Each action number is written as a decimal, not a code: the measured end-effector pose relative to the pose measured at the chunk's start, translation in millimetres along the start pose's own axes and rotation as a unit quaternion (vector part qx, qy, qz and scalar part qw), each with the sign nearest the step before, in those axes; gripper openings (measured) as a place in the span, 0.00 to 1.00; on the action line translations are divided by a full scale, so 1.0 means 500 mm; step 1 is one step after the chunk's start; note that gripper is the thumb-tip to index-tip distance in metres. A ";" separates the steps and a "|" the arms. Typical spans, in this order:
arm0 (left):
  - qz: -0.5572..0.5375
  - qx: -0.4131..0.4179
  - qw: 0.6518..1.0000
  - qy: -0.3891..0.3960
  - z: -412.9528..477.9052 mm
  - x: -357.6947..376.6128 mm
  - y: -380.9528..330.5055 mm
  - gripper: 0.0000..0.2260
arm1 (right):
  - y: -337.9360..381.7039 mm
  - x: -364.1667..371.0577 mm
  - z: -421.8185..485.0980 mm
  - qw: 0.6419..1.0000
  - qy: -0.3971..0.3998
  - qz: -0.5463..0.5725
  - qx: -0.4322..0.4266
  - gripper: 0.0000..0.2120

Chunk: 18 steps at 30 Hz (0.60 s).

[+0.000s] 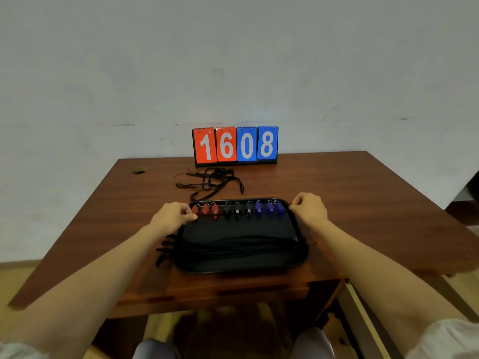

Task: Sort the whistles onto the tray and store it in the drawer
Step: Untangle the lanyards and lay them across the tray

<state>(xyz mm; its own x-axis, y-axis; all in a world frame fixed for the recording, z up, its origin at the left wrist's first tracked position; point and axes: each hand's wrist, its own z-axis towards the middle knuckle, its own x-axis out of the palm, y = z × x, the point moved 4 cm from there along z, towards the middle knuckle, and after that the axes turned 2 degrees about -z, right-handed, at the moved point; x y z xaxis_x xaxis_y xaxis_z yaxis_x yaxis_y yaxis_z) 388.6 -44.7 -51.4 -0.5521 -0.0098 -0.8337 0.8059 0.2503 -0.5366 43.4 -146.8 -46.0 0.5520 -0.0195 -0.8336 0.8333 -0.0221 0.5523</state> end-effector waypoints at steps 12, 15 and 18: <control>-0.007 0.027 1.000 -0.013 -0.054 0.063 0.044 0.02 | -0.071 0.028 -0.057 0.990 0.010 -0.126 -0.067 0.07; 0.009 0.049 0.998 -0.032 -0.060 0.069 0.046 0.02 | -0.078 0.022 -0.066 0.990 0.004 -0.124 -0.070 0.07; 0.053 0.061 0.996 -0.036 -0.060 0.077 0.053 0.02 | -0.082 0.019 -0.073 0.988 0.008 -0.134 -0.080 0.07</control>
<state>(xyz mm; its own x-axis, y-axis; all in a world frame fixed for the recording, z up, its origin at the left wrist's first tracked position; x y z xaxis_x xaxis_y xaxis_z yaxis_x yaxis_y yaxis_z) 382.2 -9.6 -93.8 -0.4495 -0.0606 -0.8912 0.8812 0.1335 -0.4535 15.6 -109.5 -76.5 0.3099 -0.0190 -0.9506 0.9430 0.1332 0.3048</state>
